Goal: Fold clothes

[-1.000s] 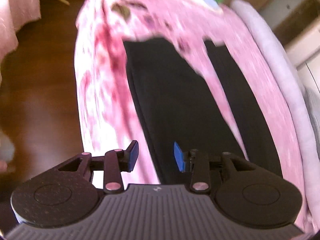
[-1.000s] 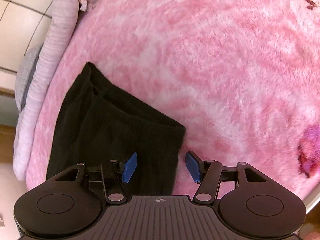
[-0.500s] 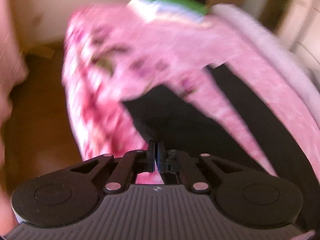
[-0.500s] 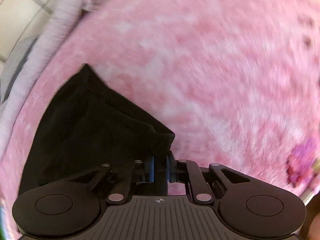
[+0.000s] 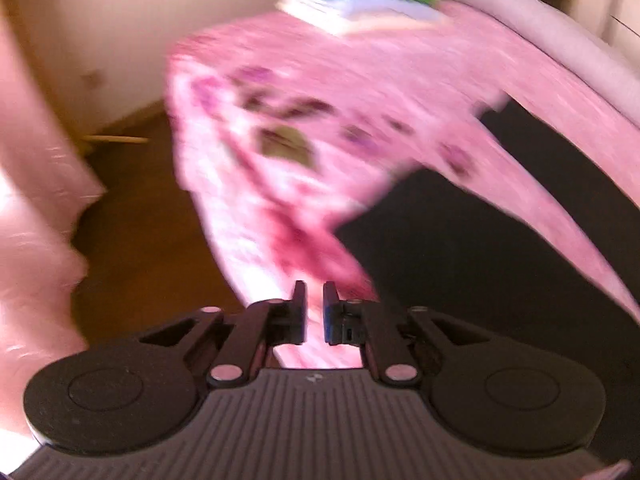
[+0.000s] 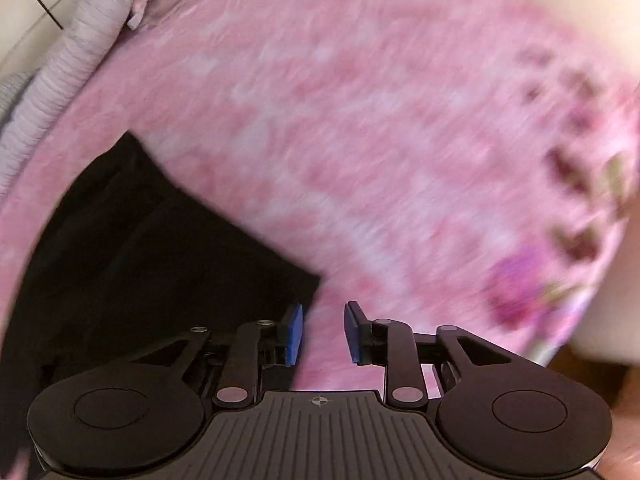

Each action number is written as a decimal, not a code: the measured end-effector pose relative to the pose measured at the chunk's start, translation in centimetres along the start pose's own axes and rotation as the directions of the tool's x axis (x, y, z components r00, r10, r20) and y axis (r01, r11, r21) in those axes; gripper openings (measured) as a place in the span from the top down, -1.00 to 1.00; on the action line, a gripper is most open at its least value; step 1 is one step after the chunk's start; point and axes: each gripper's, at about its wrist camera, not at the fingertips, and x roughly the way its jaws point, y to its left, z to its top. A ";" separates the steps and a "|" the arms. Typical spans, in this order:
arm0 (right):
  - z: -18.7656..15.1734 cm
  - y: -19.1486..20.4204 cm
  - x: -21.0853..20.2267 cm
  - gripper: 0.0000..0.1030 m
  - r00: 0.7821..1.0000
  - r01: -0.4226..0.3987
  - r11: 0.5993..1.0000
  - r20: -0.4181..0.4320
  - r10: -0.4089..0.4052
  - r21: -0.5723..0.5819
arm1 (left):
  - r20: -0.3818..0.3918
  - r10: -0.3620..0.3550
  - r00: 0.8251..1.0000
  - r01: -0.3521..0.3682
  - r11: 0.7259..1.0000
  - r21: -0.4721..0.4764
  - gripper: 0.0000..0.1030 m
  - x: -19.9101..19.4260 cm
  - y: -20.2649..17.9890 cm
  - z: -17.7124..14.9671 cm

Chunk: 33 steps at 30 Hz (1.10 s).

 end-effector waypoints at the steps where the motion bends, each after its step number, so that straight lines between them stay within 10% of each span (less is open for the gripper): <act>1: 0.0 0.2 -0.6 0.46 1.000 0.019 1.000 0.017 -0.019 -0.018 | 0.015 0.006 1.000 -0.006 1.000 -0.018 0.83 -0.6 0.4 0.5; 10: -6.7 10.6 0.3 0.46 0.992 -0.111 0.843 -0.013 0.123 -0.526 | -0.112 -0.125 0.986 0.146 0.969 0.201 0.58 -3.0 -6.0 -3.1; 19: -8.7 7.3 0.3 0.46 0.989 -0.016 0.871 -0.138 -0.060 -0.492 | -0.280 -0.183 0.942 0.282 0.885 0.370 0.57 -5.9 -11.5 -7.7; 33: -9.0 7.9 -12.7 0.45 0.960 -0.276 0.752 -0.203 0.190 -0.599 | -0.342 -0.314 0.886 0.438 0.807 0.395 0.47 -25.4 -13.4 -12.9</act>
